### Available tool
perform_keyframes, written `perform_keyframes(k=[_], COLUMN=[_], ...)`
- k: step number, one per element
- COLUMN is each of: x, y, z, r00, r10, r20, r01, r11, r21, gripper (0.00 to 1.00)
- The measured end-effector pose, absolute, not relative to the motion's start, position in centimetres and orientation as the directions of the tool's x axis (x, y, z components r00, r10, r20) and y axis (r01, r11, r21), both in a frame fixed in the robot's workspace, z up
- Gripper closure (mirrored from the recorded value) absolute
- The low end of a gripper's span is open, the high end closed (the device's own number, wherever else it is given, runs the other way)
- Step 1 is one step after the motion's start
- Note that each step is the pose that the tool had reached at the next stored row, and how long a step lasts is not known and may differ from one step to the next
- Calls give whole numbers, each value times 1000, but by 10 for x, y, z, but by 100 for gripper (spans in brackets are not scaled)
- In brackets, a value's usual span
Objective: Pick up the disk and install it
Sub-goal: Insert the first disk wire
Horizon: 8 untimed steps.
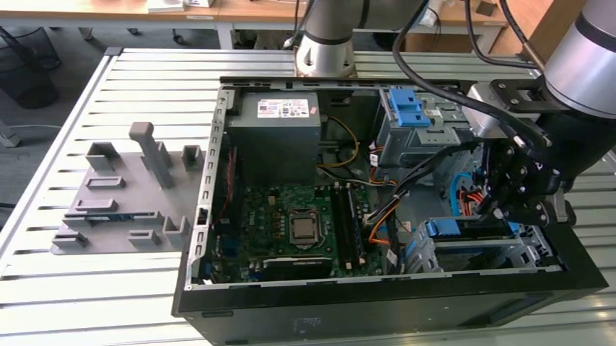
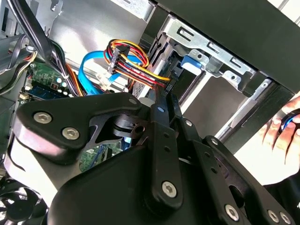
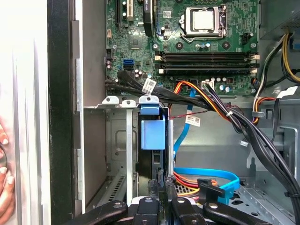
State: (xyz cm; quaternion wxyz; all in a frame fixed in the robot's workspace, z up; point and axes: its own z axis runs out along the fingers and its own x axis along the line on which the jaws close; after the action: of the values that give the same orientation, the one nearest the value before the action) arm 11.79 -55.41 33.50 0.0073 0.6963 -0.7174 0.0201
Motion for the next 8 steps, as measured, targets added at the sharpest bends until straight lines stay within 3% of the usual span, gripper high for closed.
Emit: perform_keyframes(k=[8], x=[117], y=[-554], z=[334], r00=[-32], r10=[-999], r20=[37], r01=[-999], r11=[31], r21=[-19], gripper=[83])
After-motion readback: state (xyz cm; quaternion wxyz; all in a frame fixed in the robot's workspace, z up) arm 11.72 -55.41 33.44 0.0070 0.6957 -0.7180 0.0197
